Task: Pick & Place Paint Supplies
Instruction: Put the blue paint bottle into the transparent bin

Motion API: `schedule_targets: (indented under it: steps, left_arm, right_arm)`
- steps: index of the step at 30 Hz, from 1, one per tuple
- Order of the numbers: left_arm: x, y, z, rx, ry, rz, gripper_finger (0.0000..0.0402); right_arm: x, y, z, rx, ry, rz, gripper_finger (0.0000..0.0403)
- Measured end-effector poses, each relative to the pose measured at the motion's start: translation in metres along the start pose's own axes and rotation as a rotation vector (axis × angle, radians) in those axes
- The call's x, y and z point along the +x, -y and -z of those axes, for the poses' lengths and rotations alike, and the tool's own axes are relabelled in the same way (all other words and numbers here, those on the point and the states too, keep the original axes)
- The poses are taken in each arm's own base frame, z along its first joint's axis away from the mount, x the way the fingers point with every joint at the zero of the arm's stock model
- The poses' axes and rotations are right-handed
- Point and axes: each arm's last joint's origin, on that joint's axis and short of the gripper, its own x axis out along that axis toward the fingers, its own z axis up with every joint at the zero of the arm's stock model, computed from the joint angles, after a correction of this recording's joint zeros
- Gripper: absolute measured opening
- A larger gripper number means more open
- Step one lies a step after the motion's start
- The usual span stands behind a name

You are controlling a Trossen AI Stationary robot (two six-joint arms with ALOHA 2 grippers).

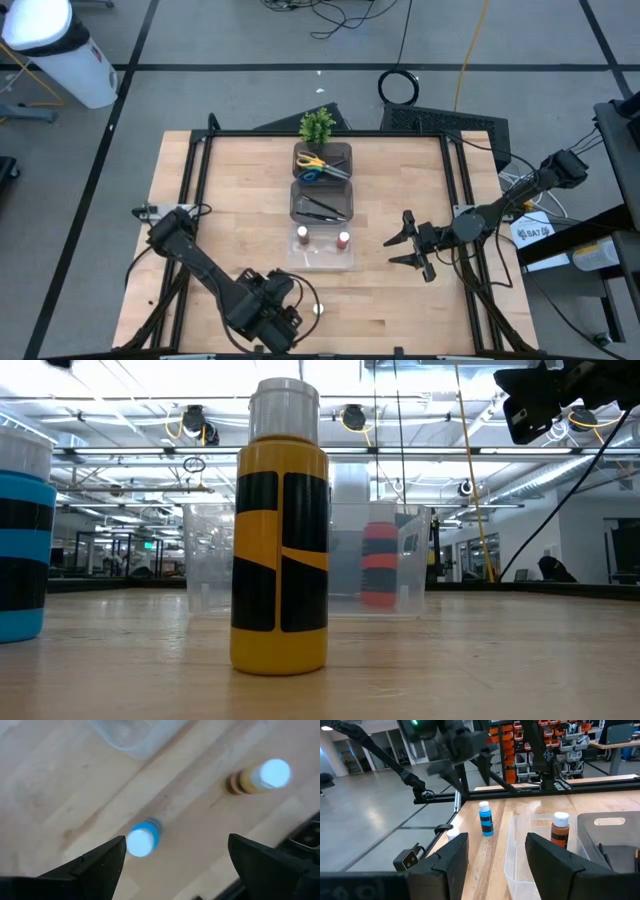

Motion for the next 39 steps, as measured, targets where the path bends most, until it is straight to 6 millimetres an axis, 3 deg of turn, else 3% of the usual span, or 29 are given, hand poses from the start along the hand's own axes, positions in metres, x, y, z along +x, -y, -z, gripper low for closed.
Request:
schedule_targets:
  steps: [9, 14, 24, 39]
  left_arm:
    - [0.022, -0.029, 0.005, -0.070, -0.053, -0.122, 0.0363]
    - [0.031, -0.029, 0.007, -0.088, -0.063, -0.001, 0.0363]
    - [0.060, -0.029, 0.003, -0.062, -0.115, -0.001, 0.0355]
    - [0.061, -0.024, -0.001, -0.058, -0.159, 0.056, 0.0159]
  right_arm:
    - [0.000, 0.000, 0.000, 0.002, 0.000, 0.000, 0.0183]
    - [0.000, 0.000, 0.000, 0.002, 0.000, -0.001, 0.0183]
    - [0.000, 0.000, 0.000, 0.002, 0.000, -0.001, 0.0183]
    - [0.000, 0.000, 0.000, 0.001, 0.000, -0.001, 0.0183]
